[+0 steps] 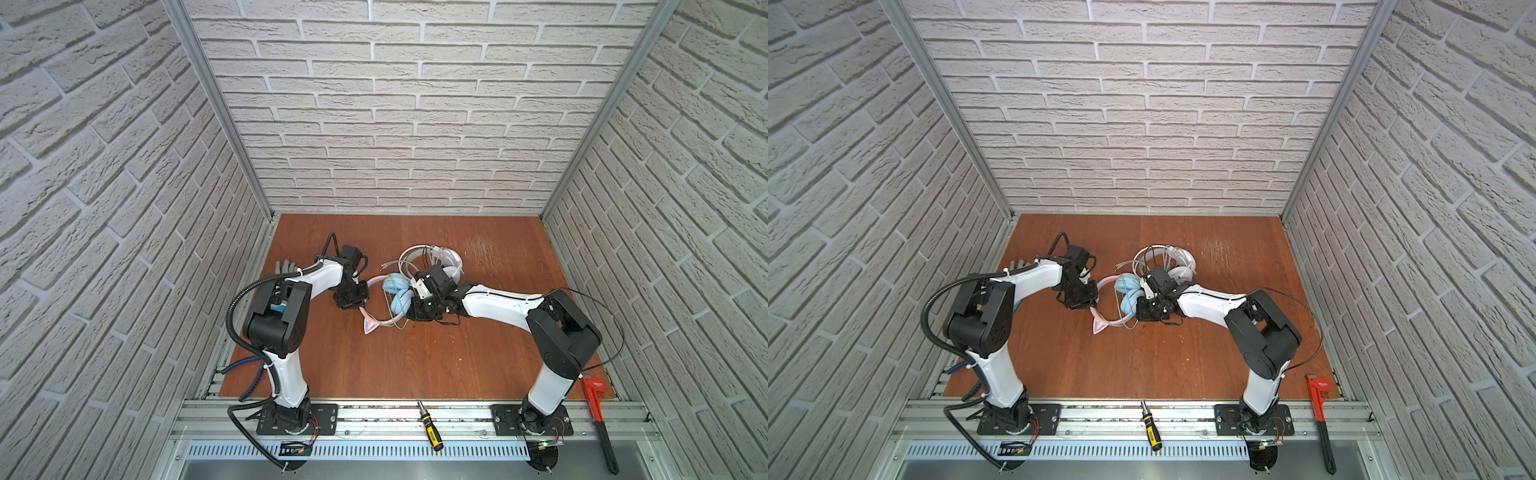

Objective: Wrap the headphones

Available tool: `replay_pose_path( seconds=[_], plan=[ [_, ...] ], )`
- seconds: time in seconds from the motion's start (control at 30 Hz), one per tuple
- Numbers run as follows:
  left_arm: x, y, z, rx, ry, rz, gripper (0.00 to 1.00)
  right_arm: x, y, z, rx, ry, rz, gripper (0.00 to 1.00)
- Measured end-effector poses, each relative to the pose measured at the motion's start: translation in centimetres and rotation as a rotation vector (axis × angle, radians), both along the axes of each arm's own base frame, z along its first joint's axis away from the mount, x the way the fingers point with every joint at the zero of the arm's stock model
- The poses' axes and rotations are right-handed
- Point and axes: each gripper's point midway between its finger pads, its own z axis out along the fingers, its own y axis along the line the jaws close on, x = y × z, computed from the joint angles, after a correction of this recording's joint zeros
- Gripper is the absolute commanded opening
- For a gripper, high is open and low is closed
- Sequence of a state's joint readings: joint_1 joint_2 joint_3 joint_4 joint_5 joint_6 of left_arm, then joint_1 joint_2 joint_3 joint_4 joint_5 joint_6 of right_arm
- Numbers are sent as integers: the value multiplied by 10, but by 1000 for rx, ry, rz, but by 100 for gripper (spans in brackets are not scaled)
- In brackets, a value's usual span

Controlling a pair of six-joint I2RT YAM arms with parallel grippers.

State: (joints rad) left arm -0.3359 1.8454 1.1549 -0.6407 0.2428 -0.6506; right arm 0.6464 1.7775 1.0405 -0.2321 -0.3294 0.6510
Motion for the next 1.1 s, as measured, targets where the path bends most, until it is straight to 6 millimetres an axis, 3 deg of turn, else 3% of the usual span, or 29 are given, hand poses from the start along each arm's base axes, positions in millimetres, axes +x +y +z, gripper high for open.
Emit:
replay_pose_path(
  seconds=[0.3,0.7,0.77,0.93,1.1],
  plan=[
    [5,-1,0,9,11,-37,11,-5,18,-14,46,56,51,11],
    [9,2,1,39,37,-118,11,-12,31,-1,101,60,99,15],
    [10,4,0,42,40,-129,11,-15,32,7,108,48,119,16],
    [11,5,1,50,48,-183,10,-21,27,61,136,-70,178,17],
    [15,5,1,59,44,-240,9,-9,17,107,92,-209,187,15]
  ],
)
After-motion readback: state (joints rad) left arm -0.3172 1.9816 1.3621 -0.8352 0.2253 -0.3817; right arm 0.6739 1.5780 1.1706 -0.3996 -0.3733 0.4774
